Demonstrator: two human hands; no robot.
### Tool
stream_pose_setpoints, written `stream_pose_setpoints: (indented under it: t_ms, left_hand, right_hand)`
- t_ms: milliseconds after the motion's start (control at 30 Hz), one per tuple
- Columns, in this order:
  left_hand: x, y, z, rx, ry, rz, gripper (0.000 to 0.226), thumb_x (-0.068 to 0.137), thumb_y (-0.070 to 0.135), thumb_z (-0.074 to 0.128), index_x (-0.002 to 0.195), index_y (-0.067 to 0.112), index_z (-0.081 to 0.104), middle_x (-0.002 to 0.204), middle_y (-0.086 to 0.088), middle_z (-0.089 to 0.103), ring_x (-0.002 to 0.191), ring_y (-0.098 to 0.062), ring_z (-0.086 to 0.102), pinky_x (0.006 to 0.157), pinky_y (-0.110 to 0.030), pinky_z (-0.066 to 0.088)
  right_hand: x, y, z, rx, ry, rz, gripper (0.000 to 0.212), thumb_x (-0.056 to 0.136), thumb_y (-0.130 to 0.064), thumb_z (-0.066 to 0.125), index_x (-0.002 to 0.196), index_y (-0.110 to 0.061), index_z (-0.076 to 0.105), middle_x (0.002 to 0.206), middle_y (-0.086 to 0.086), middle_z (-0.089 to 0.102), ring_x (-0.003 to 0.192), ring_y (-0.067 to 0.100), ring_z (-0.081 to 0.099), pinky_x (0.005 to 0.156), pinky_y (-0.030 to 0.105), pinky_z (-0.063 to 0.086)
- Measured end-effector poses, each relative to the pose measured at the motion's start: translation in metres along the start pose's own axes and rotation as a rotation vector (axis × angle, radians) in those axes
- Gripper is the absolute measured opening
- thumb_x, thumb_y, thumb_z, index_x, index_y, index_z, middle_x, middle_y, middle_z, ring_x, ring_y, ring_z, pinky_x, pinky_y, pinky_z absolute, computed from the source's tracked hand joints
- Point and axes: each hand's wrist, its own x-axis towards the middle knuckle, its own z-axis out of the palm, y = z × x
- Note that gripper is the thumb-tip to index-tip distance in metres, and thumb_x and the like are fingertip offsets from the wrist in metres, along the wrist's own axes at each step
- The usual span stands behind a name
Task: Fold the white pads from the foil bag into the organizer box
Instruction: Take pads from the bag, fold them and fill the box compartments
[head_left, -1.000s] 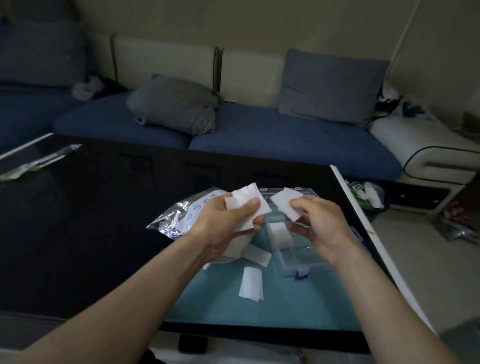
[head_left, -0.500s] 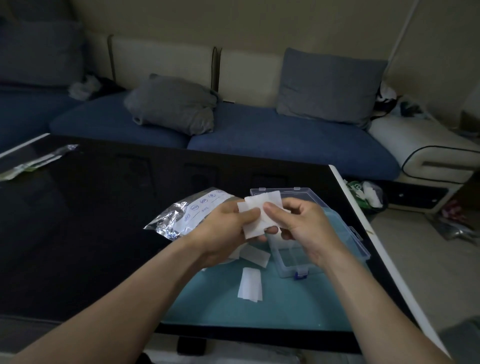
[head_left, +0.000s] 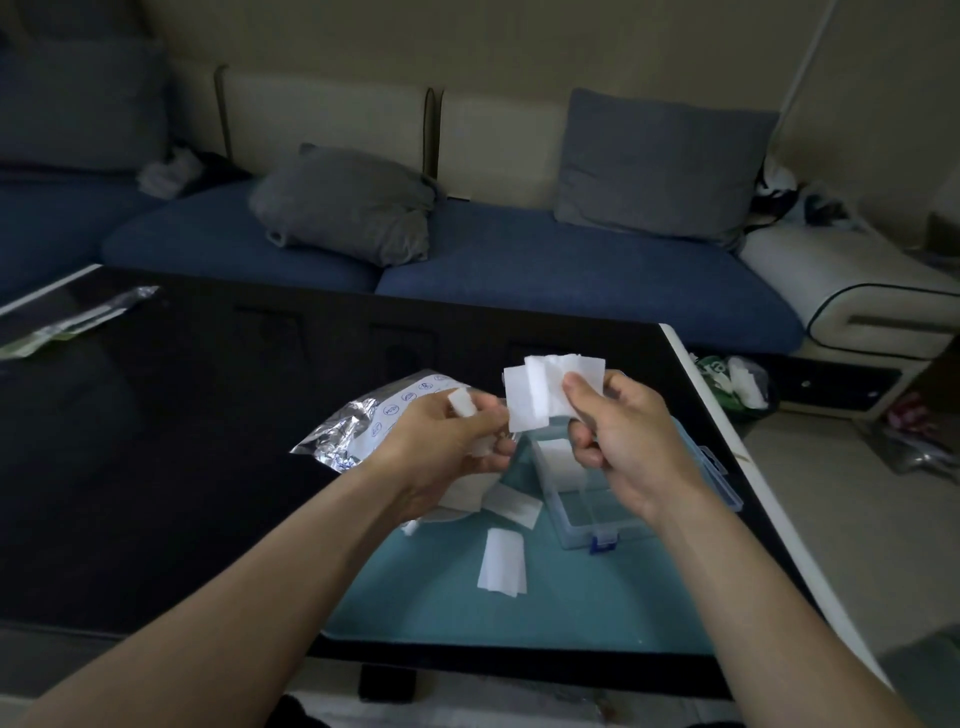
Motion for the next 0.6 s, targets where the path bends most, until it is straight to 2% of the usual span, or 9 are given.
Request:
stream_pose_setpoints:
  t_ms: [67,133,233,300,367,433,500,600]
  left_hand:
    - [-0.001,0.001,0.001,0.011,0.007,-0.008,0.003,0.095,0.007,0.061,0.092,0.006,0.062,0.073,-0.009,0.059,0.060,-0.017,0.059,0.050,-0.021,0.050]
    - [0.000,0.001,0.001,-0.050,-0.014,-0.035,0.008,0.096,0.009,0.059,0.101,0.003,0.061,0.082,-0.013,0.063,0.066,-0.021,0.065,0.054,-0.025,0.055]
    - [0.000,0.002,0.003,-0.143,-0.102,-0.060,0.015,0.096,-0.002,0.051,0.103,-0.002,0.064,0.097,-0.017,0.072,0.085,-0.029,0.073,0.077,-0.034,0.061]
    - [-0.001,0.004,0.004,-0.181,-0.141,-0.071,0.030,0.092,-0.015,0.039,0.104,-0.004,0.065,0.102,-0.019,0.073,0.097,-0.033,0.071,0.092,-0.042,0.056]
    - [-0.001,0.005,0.004,-0.211,-0.137,-0.092,0.042,0.085,-0.022,0.028,0.105,-0.007,0.063,0.107,-0.023,0.071,0.105,-0.037,0.068,0.099,-0.048,0.051]
    - [0.000,0.007,0.001,-0.224,-0.119,-0.115,0.042,0.086,-0.021,0.027,0.106,-0.008,0.061,0.113,-0.026,0.068,0.111,-0.040,0.065,0.097,-0.051,0.051]
    - [0.001,0.007,-0.003,-0.143,-0.095,-0.108,0.033,0.095,-0.012,0.031,0.108,-0.007,0.060,0.112,-0.026,0.068,0.109,-0.038,0.065,0.091,-0.048,0.056]
    - [0.000,0.003,-0.007,0.152,-0.015,0.007,0.024,0.104,0.004,0.037,0.105,-0.004,0.060,0.095,-0.020,0.065,0.089,-0.030,0.067,0.081,-0.038,0.059]
  right_hand:
    - [0.000,0.000,-0.001,0.016,-0.007,-0.001,0.008,0.101,-0.018,0.058,0.103,-0.013,0.064,0.071,-0.003,0.061,0.050,0.007,0.044,0.042,0.020,0.031]
    - [0.001,0.001,-0.002,0.028,-0.015,0.002,0.007,0.101,-0.017,0.059,0.100,-0.013,0.065,0.073,-0.001,0.061,0.050,0.007,0.043,0.042,0.020,0.030]
    - [0.001,0.002,0.000,0.082,-0.083,0.045,0.012,0.101,-0.016,0.059,0.107,-0.008,0.066,0.077,0.004,0.061,0.050,0.007,0.042,0.041,0.019,0.029]
    - [0.001,0.003,0.000,0.128,-0.123,0.069,0.016,0.101,-0.015,0.058,0.112,-0.006,0.065,0.075,0.002,0.062,0.049,0.006,0.042,0.040,0.017,0.029]
    - [0.001,0.003,0.000,0.077,-0.093,0.061,0.014,0.101,-0.015,0.058,0.111,-0.008,0.066,0.072,-0.001,0.063,0.049,0.006,0.043,0.040,0.017,0.030]
    - [0.001,0.006,-0.002,-0.081,-0.021,0.030,0.012,0.100,-0.017,0.059,0.109,-0.012,0.067,0.068,-0.003,0.063,0.048,0.007,0.045,0.040,0.018,0.032]
    - [0.001,0.007,-0.003,-0.216,0.033,0.002,0.010,0.099,-0.019,0.062,0.107,-0.014,0.067,0.060,-0.005,0.061,0.046,0.009,0.045,0.041,0.020,0.033]
    - [0.001,0.008,-0.004,-0.238,0.049,-0.016,0.008,0.098,-0.017,0.063,0.103,-0.012,0.067,0.054,-0.006,0.054,0.046,0.011,0.041,0.041,0.021,0.030]
